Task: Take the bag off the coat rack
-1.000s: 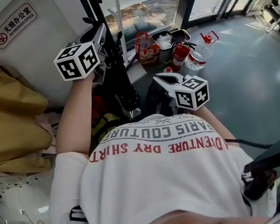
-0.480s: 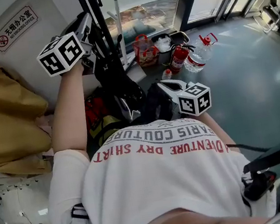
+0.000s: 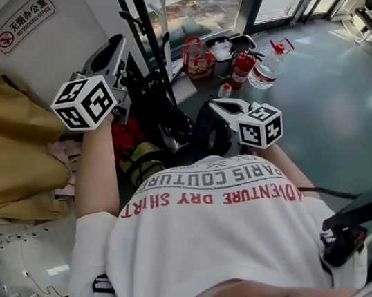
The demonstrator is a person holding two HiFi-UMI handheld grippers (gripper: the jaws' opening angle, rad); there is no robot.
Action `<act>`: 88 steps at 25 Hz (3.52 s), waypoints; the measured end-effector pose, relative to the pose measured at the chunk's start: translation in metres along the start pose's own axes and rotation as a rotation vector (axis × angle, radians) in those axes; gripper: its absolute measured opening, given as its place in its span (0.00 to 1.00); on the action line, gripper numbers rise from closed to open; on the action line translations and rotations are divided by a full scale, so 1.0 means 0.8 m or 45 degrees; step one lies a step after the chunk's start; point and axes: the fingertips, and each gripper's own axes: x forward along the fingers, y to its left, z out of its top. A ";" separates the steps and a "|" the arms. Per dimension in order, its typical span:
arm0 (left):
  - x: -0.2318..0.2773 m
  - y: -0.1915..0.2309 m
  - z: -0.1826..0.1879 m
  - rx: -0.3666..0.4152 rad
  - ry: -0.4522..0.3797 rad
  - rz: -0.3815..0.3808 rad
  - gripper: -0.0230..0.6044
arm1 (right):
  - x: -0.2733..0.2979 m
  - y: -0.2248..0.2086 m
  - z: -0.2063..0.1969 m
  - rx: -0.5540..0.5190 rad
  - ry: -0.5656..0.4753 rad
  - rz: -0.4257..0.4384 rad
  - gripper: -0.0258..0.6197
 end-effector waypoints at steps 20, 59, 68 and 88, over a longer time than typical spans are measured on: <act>-0.357 -0.126 -0.153 -0.195 0.184 -0.191 0.08 | -0.081 0.285 -0.106 -0.086 -0.102 -0.052 0.04; -0.959 -0.591 -0.176 -0.225 0.198 -0.339 0.08 | -0.524 0.804 -0.407 -0.225 -0.213 -0.060 0.04; -1.003 -0.638 -0.166 -0.110 0.203 -0.412 0.08 | -0.544 0.852 -0.416 -0.231 -0.236 -0.067 0.04; -1.027 -0.641 -0.150 -0.102 0.192 -0.415 0.08 | -0.545 0.886 -0.407 -0.227 -0.245 -0.003 0.04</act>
